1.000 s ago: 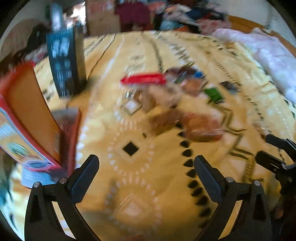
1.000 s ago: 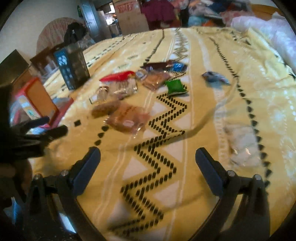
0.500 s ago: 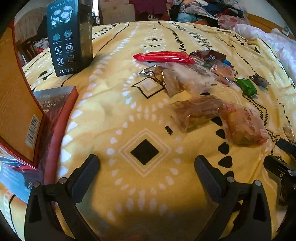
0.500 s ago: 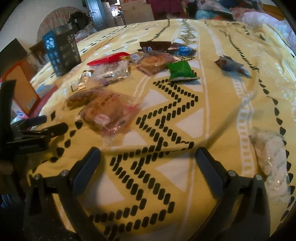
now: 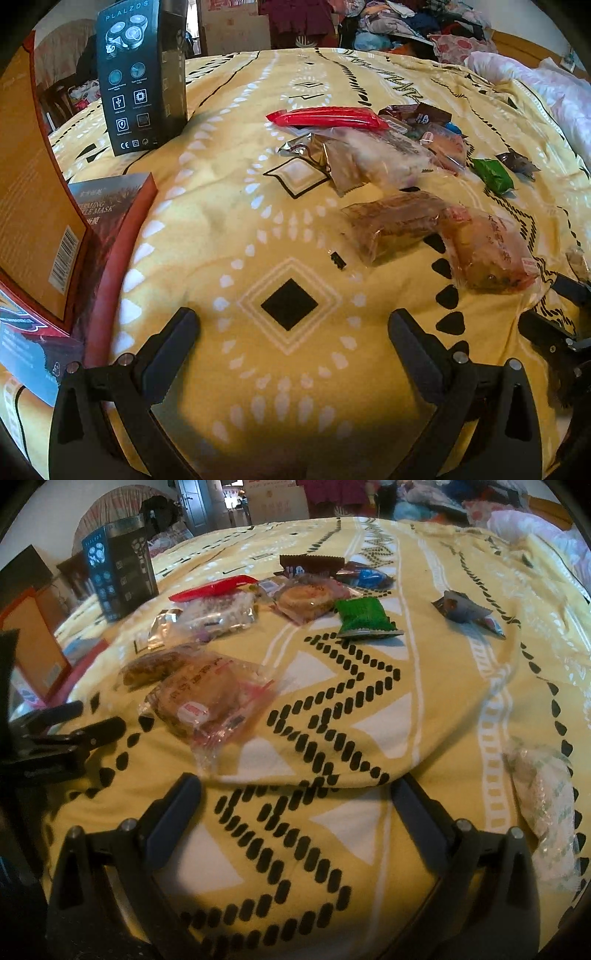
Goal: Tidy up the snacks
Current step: 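Move both tools back over the remaining snacks on the bed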
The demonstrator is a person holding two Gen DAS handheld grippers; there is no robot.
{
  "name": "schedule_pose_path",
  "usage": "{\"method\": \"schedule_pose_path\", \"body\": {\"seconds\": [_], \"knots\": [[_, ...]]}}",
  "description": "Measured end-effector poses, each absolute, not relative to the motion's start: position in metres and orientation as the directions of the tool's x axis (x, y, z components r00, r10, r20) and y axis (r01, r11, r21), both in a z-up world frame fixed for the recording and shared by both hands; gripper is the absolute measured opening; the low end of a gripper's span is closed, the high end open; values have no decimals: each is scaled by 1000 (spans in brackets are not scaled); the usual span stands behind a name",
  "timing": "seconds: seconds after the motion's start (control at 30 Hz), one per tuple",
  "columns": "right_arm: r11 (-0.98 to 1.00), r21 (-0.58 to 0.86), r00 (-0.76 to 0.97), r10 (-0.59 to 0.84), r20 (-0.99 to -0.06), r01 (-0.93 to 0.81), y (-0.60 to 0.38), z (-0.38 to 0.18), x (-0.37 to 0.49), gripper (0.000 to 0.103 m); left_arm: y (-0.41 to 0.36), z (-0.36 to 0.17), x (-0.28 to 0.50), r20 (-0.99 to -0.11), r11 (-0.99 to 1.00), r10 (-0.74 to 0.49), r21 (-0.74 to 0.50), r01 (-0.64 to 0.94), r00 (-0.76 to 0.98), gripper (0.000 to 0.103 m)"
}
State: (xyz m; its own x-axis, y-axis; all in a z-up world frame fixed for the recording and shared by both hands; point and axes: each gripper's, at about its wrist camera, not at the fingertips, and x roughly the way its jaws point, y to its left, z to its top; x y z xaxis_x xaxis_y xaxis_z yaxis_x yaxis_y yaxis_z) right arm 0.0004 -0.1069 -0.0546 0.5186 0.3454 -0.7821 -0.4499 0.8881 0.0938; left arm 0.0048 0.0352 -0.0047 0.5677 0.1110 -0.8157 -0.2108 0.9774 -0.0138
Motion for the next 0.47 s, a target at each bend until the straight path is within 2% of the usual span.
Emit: {"method": "schedule_pose_path", "body": {"seconds": [0.47], "knots": [[890, 80, 521, 334, -786, -449, -105, -55, 1, 103, 35, -5, 6, -810, 977, 115, -12, -213, 575, 103]]}}
